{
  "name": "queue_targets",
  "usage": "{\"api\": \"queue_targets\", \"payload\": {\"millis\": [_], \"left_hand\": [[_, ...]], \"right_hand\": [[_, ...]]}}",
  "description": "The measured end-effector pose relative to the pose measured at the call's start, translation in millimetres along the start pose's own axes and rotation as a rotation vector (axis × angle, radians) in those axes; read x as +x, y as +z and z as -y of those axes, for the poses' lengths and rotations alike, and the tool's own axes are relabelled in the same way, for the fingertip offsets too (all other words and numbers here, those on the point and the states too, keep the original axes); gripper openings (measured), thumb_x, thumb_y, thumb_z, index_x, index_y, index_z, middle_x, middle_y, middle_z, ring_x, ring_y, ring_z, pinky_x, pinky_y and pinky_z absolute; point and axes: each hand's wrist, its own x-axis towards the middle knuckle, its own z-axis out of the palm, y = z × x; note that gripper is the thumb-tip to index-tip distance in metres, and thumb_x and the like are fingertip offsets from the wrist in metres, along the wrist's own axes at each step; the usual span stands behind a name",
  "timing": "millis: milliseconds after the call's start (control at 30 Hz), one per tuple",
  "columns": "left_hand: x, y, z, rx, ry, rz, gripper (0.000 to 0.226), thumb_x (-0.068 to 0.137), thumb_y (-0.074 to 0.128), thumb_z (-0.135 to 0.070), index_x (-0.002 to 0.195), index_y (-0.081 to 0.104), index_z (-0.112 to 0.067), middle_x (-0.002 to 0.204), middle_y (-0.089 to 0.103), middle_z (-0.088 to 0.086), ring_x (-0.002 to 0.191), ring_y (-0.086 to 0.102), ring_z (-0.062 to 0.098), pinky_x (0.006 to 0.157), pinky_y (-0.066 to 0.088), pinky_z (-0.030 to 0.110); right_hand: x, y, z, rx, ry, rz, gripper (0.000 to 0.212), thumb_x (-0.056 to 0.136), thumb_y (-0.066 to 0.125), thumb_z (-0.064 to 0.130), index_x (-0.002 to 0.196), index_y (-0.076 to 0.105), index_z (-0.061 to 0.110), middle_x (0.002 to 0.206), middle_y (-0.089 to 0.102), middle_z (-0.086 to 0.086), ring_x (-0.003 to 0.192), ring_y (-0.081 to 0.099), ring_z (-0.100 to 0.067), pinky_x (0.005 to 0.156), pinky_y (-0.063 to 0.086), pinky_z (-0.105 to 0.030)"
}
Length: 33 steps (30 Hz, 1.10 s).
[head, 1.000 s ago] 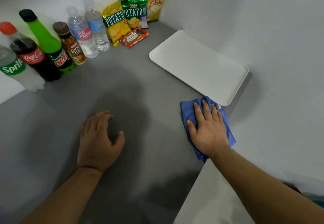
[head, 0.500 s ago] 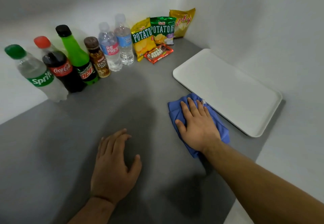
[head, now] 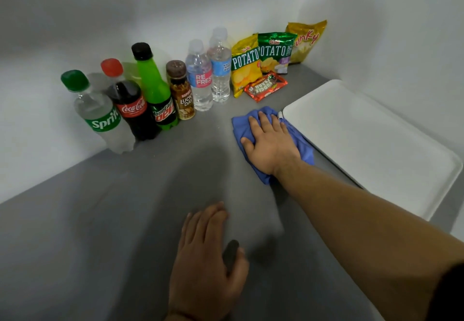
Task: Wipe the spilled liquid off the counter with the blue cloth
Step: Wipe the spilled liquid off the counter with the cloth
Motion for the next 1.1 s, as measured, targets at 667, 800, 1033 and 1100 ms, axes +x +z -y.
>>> {"api": "queue_targets", "payload": {"millis": [667, 800, 1033, 1100], "left_hand": [[-12.2, -18.1, 12.3, -0.736, -0.267, -0.471, 0.03, 0.086, 0.053, -0.026, 0.116, 0.055, -0.02, 0.109, 0.058, 0.012, 0.101, 0.057, 0.037, 0.09, 0.047, 0.061], [-19.6, -54.3, 40.0, -0.7, -0.332, -0.628, 0.03, 0.091, 0.046, -0.028, 0.113, 0.057, -0.012, 0.104, 0.062, 0.005, 0.098, 0.061, 0.023, 0.086, 0.052, 0.037], [-28.8, -97.4, 87.2, -0.609, -0.367, -0.594, 0.025, 0.09, 0.045, -0.018, 0.109, 0.058, -0.011, 0.099, 0.062, 0.012, 0.091, 0.061, 0.03, 0.085, 0.053, 0.052], [-33.5, -103.5, 96.5, -0.475, -0.383, -0.462, 0.028, 0.088, 0.045, -0.016, 0.112, 0.059, -0.015, 0.106, 0.064, 0.009, 0.101, 0.062, 0.031, 0.093, 0.052, 0.056]], "right_hand": [[-34.4, 23.7, 199.1, -0.02, -0.427, -0.027, 0.067, 0.105, 0.029, 0.048, 0.164, 0.02, 0.017, 0.172, 0.015, -0.006, 0.157, 0.008, -0.035, 0.127, 0.005, -0.05], [-49.9, 32.3, 230.1, -0.025, -0.557, 0.02, 0.068, 0.105, 0.031, 0.048, 0.165, 0.012, 0.021, 0.173, 0.007, -0.003, 0.158, 0.0, -0.034, 0.127, -0.002, -0.048], [-96.8, 27.3, 249.2, 0.065, -0.954, 0.122, 0.06, 0.104, 0.038, 0.047, 0.161, 0.031, 0.029, 0.172, 0.018, 0.002, 0.159, 0.002, -0.031, 0.128, -0.006, -0.046], [-110.2, 19.7, 238.4, 0.099, -1.052, 0.092, 0.056, 0.103, 0.05, 0.041, 0.155, 0.044, 0.023, 0.168, 0.029, -0.001, 0.158, 0.013, -0.033, 0.128, 0.004, -0.053]]}}
